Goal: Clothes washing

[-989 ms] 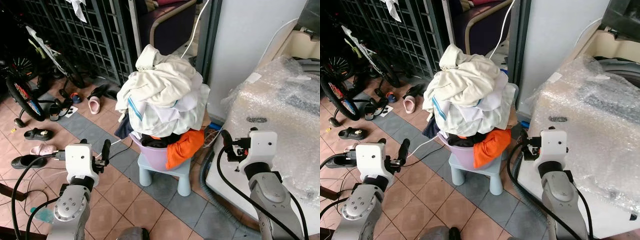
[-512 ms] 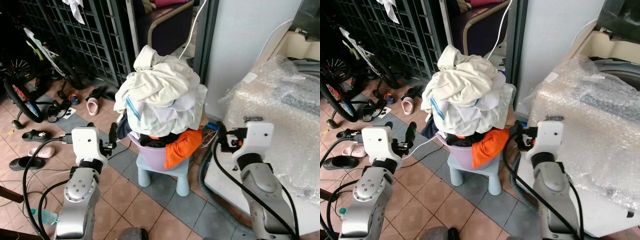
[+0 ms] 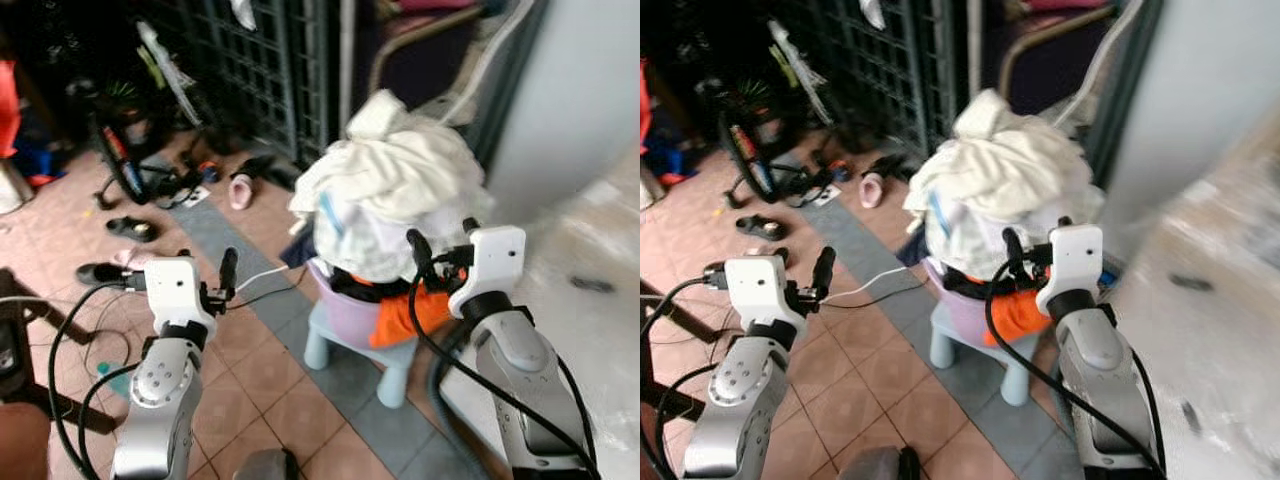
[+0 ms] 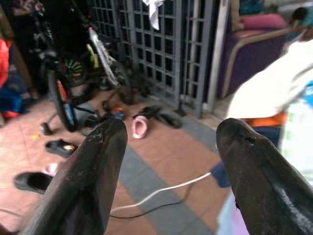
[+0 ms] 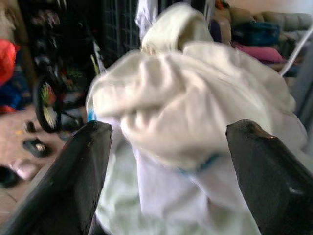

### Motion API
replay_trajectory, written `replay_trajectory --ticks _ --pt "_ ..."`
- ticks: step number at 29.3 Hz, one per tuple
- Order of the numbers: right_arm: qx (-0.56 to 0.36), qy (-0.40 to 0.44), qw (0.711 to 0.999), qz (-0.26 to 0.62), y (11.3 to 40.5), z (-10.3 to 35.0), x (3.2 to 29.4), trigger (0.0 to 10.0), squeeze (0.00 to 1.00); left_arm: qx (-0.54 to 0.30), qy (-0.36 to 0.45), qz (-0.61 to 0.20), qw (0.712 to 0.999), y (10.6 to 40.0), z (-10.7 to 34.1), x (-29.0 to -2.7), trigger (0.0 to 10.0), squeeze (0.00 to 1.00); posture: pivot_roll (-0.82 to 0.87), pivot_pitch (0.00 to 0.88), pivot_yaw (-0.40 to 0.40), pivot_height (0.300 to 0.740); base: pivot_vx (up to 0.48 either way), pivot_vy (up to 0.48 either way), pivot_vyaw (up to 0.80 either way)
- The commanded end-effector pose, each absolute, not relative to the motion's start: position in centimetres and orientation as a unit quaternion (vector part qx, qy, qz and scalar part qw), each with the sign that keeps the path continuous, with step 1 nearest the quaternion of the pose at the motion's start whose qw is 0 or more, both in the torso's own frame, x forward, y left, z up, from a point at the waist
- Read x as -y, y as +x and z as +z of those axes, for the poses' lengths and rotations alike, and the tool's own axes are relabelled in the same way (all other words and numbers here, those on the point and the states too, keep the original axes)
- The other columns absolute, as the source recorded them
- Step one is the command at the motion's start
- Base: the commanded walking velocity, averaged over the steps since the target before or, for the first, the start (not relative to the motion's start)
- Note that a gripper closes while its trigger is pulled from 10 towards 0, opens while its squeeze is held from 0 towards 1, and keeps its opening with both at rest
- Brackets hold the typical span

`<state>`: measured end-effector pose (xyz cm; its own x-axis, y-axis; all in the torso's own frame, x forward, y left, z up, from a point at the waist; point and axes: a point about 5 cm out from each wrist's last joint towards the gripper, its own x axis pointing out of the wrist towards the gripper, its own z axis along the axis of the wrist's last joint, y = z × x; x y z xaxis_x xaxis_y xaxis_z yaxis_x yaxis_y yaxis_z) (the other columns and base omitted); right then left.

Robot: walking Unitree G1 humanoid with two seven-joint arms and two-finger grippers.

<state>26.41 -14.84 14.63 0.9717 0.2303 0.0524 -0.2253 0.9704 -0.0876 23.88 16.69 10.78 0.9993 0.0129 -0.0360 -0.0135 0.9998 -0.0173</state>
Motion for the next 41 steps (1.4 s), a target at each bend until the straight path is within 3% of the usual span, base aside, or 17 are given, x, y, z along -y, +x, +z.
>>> replay_trajectory --ticks 1,14,22,23,24,25,33,41 --pt "0.033 -0.059 0.992 0.108 26.5 14.6 15.7 10.0 0.00 -0.007 -0.014 -0.003 1.000 24.1 11.4 -16.0 10.0 0.00 -0.01 0.030 0.076 0.740 0.401 0.262 0.00" --pt "0.101 -0.122 0.973 0.166 28.8 17.3 14.3 10.0 0.00 -0.014 -0.013 -0.003 1.000 24.0 11.2 -15.9 10.0 0.00 0.00 0.041 0.067 0.740 0.115 0.082 0.00" --pt "0.030 -0.167 0.974 0.147 31.7 16.0 13.9 10.0 0.00 -0.015 -0.006 0.001 1.000 23.8 11.4 -16.0 10.0 0.00 0.03 0.052 0.055 0.740 0.000 0.000 0.00" --pt "0.031 -0.161 0.975 0.151 32.2 16.0 13.7 4.2 0.00 -0.016 -0.003 -0.001 1.000 23.5 11.3 -16.0 10.0 0.00 0.03 0.058 0.049 0.740 0.000 0.000 0.00" --pt "0.030 -0.165 0.974 0.154 32.5 16.0 13.5 0.9 0.00 -0.016 -0.002 -0.001 1.000 23.4 11.4 -16.0 10.0 0.00 0.04 0.065 0.046 0.740 0.000 0.000 0.00" --pt "0.029 -0.167 0.973 0.155 32.7 16.1 13.4 0.0 0.00 -0.016 -0.002 -0.001 1.000 23.4 11.4 -16.0 10.0 0.00 0.04 0.065 0.046 0.740 0.000 0.000 0.00" --pt "-0.009 -0.171 0.976 0.137 35.0 15.6 12.6 0.0 0.00 -0.012 0.014 -0.006 1.000 23.4 11.6 -16.0 10.0 0.00 0.05 0.069 0.049 0.740 0.000 0.000 0.00" --pt "-0.047 -0.149 0.979 0.133 35.1 14.4 12.5 0.0 0.00 -0.019 0.008 0.002 1.000 23.4 11.5 -16.0 10.0 0.00 0.05 0.080 0.042 0.740 0.000 0.000 0.00"
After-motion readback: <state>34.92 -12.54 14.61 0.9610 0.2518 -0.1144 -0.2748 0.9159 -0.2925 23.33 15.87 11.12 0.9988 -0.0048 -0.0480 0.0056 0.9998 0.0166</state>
